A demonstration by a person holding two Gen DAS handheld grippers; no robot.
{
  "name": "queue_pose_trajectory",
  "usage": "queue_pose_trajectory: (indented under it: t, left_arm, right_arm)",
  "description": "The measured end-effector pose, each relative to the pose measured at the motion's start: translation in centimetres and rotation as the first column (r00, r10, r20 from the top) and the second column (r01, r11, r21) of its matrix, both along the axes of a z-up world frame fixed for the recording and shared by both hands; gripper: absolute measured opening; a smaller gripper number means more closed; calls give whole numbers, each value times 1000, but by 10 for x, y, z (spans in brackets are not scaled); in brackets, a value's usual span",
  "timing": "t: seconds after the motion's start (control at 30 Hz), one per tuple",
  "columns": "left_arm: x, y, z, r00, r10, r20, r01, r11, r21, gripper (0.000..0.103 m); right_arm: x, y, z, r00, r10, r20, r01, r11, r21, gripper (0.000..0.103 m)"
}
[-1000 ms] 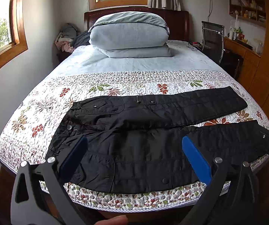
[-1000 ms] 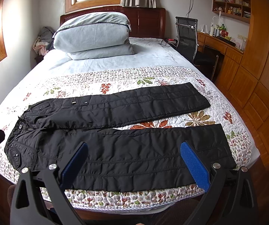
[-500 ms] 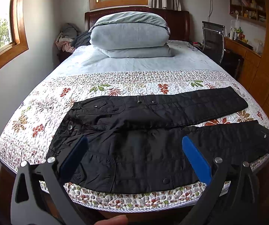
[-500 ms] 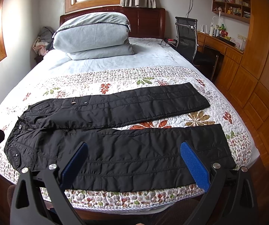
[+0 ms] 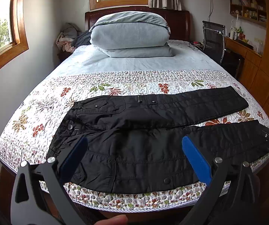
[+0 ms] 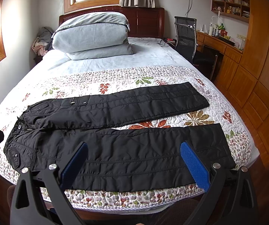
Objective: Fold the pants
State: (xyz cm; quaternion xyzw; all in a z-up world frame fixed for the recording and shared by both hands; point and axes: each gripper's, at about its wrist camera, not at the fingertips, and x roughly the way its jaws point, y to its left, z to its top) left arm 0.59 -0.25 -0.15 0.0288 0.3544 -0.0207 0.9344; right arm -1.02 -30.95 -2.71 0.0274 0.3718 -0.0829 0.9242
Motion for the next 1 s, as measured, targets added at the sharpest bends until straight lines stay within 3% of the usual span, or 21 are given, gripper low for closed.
queue_pose_trajectory:
  t: [0.83,1.0]
  left_arm:
    - [10,-2,-6,1000,-4,-19,4,1000,3,100]
    - [29,5,-3,996,-79,-50,74,992,-100,100]
  right_arm:
    - [9,-4,-9,1000,2,-18,-2,1000,7,100]
    - [25,-11,1,998,62,-19,-61,997,37,100]
